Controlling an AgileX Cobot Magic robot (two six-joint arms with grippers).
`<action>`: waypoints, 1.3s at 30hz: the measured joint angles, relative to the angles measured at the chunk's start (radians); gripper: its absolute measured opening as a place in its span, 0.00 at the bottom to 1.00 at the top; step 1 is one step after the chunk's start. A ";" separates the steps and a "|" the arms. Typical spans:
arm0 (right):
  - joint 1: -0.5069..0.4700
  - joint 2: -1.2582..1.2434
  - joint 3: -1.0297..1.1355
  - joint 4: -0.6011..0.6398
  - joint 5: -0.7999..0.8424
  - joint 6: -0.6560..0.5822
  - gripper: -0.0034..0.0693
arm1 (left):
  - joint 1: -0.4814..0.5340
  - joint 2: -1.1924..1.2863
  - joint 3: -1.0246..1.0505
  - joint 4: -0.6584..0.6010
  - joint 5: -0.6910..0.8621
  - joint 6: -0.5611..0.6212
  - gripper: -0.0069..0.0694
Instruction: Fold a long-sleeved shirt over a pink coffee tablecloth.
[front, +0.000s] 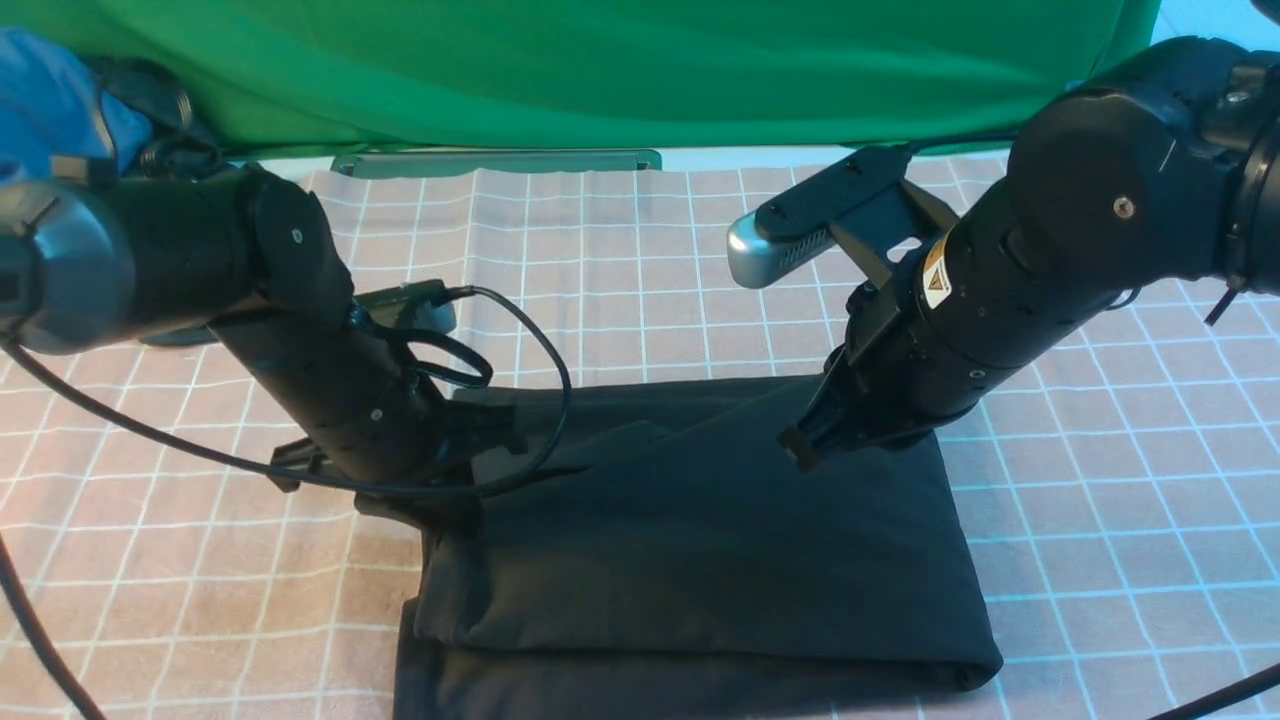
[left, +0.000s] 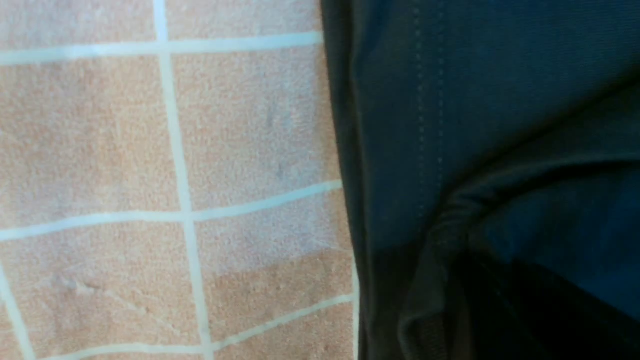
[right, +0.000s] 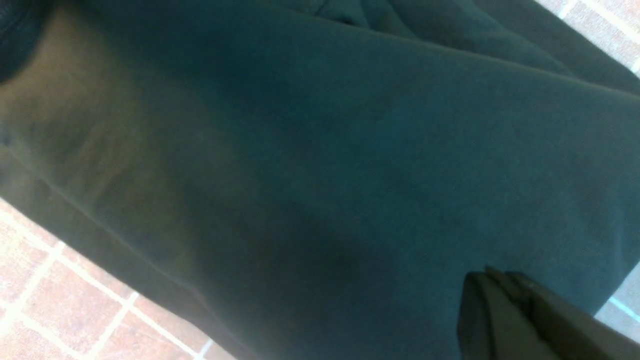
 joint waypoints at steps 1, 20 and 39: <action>0.000 0.000 0.000 0.000 -0.003 0.000 0.10 | 0.000 -0.009 0.000 0.000 0.001 0.002 0.15; 0.000 0.039 0.000 0.000 -0.020 0.000 0.10 | 0.000 -0.150 0.000 0.119 -0.001 -0.096 0.15; 0.000 0.131 0.000 0.000 -0.043 0.049 0.10 | 0.000 -0.150 0.000 0.207 0.003 -0.251 0.39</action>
